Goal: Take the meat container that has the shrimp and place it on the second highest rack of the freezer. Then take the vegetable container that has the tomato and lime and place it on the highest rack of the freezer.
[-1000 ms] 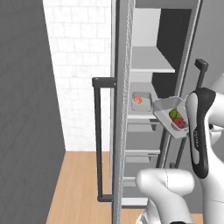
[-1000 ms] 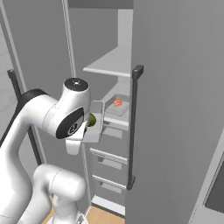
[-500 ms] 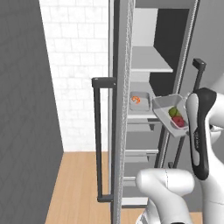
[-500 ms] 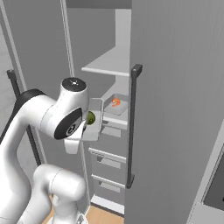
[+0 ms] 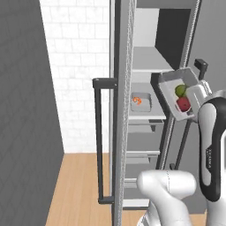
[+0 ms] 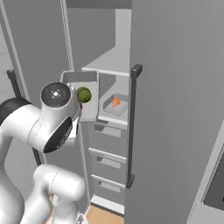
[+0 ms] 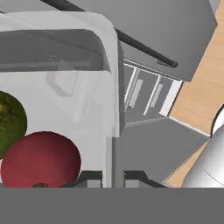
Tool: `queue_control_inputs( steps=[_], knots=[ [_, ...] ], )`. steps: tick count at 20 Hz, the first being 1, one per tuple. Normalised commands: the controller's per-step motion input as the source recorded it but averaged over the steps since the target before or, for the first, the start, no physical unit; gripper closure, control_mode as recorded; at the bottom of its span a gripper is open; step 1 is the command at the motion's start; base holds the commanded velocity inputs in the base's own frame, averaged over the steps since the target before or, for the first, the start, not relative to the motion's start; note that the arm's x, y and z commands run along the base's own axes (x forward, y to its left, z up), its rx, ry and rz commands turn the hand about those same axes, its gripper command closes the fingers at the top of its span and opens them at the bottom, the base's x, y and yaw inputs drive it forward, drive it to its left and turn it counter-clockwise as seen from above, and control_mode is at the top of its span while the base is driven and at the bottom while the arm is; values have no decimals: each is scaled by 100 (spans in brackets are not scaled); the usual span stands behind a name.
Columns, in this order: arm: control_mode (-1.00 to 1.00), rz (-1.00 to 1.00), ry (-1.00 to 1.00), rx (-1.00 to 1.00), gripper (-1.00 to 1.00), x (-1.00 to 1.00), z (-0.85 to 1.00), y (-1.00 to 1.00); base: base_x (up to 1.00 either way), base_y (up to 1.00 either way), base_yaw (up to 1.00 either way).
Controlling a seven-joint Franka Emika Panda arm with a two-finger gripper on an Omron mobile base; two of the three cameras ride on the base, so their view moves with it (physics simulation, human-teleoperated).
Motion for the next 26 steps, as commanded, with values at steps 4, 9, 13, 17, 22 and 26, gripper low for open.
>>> queue_control_inputs(
  steps=[4,9,13,17,22,26],
  knots=[
    [-100,1,-17,0,100,28,67,0,0,0,0],
    [-100,0,0,6,100,83,50,6,0,0,0],
    [-100,0,-2,3,100,91,56,2,0,0,0],
    [-100,1,0,-3,100,80,43,0,0,0,0],
    [-100,0,5,-3,100,100,37,4,0,0,0],
    [-100,0,11,0,100,90,15,0,0,0,0]
  ],
)
